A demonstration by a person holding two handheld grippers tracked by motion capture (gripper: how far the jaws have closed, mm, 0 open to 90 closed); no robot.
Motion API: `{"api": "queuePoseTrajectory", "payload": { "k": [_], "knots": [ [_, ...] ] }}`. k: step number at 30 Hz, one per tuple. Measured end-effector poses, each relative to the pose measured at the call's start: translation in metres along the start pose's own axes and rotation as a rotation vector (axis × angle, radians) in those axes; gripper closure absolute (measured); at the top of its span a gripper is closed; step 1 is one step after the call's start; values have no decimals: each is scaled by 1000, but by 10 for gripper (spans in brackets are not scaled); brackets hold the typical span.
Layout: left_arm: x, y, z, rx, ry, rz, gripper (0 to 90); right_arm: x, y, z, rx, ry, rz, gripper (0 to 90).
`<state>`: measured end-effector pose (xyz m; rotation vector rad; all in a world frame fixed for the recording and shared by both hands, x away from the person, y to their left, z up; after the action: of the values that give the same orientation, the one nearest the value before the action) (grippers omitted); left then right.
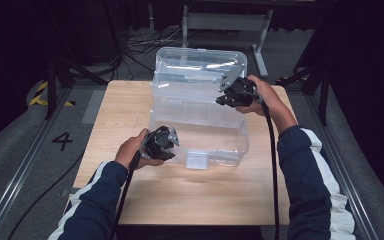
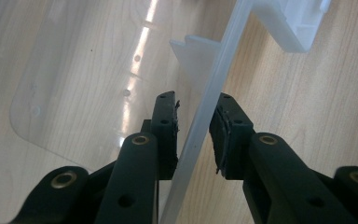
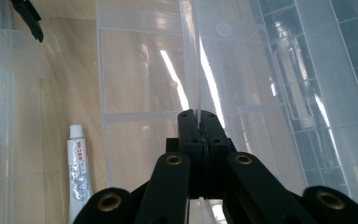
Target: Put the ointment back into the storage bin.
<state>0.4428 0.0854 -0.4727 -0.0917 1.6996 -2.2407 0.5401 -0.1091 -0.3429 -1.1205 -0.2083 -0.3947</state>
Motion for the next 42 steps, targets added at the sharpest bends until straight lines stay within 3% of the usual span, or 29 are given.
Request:
{"api": "queuePoseTrajectory", "payload": {
  "k": [19,31,42],
  "knots": [
    [5,-1,0,30,-11,13,727,-13,0,-2,1,-19,-74,894],
    [7,-1,0,43,-17,19,724,-23,-5,-4,14,-25,-43,893],
    [8,-1,1,74,-27,38,707,-28,-6,-6,5,-15,-61,882]
  ]
}}
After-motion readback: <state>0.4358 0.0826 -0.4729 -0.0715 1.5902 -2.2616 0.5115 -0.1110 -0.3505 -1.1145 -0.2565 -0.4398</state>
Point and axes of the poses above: each handheld gripper's, and its own axes: y roughly forward along the jaws, z roughly out of its top, x roughly to its right, the point moved 8 cm from there along y, roughly forward along the jaws, and after that the axes turned 6 degrees about -x, right-handed, at the moved point
